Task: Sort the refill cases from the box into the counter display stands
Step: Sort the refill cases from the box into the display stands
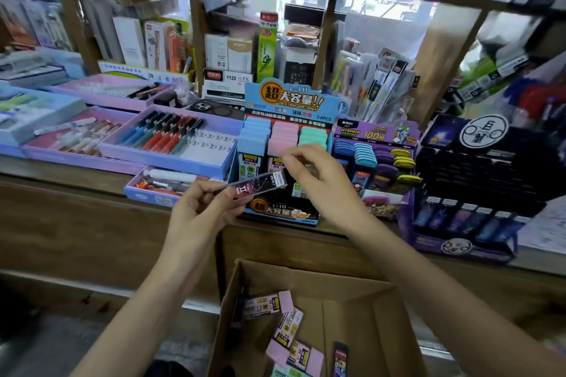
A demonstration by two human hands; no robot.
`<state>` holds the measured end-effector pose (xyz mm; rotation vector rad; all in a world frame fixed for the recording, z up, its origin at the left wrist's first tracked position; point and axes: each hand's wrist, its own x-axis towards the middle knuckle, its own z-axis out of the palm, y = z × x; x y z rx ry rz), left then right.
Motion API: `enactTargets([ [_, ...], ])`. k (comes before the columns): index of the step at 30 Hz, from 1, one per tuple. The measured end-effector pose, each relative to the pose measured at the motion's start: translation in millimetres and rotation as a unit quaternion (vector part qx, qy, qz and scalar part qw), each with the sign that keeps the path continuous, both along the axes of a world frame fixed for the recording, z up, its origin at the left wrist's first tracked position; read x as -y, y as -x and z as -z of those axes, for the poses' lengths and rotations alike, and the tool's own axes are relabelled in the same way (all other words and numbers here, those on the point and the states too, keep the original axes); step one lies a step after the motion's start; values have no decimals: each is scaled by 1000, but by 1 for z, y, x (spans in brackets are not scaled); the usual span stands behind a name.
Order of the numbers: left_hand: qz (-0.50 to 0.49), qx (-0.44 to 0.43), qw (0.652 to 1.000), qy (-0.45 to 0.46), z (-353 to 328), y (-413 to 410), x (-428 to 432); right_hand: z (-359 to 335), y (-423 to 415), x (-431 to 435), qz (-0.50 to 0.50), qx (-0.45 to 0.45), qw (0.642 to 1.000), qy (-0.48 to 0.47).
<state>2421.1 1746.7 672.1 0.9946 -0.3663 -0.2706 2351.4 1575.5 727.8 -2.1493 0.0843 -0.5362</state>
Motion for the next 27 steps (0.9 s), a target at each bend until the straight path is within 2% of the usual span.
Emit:
enactTargets([
  [1, 10, -9, 1000, 12, -1, 4, 5, 5, 11, 0, -1, -12, 994, -104],
  [3, 29, -22, 999, 20, 0, 15, 18, 14, 27, -1, 8, -6, 952, -307],
  [4, 36, -26, 999, 16, 1, 21, 24, 18, 33, -1, 20, 8, 927, -373],
  [6, 48, -19, 999, -1, 4, 31, 37, 23, 42, 2, 56, 32, 907, -416],
  [8, 58, 27, 997, -45, 8, 38, 46, 25, 50, 8, 96, 41, 913, -395],
  [10, 51, 135, 979, -143, 12, 42, 50, 23, 59, 19, 121, 49, 920, -369],
  [12, 45, 289, 919, -265, 17, 45, 55, 20, 68, 32, 122, 42, 934, -334],
  [14, 55, 400, 854, -328, 21, 49, 62, 17, 76, 44, 109, 18, 947, -300],
  [15, 67, 419, 839, -341, 20, 50, 66, 15, 79, 49, 107, 11, 951, -289],
  [17, 82, 417, 831, -359, 19, 49, 72, 11, 85, 61, 112, 13, 954, -279],
  [19, 63, 421, 817, -389, 17, 44, 73, 7, 90, 73, 125, 34, 954, -271],
  [20, 34, 445, 795, -411, 16, 41, 73, 4, 91, 78, 134, 47, 953, -267],
  [23, -66, 526, 689, -494, 18, 28, 68, -6, 86, 87, 158, 73, 957, -233],
  [27, -62, 530, 627, -568, 25, 22, 64, -23, 81, 93, 158, 79, 975, -137],
])
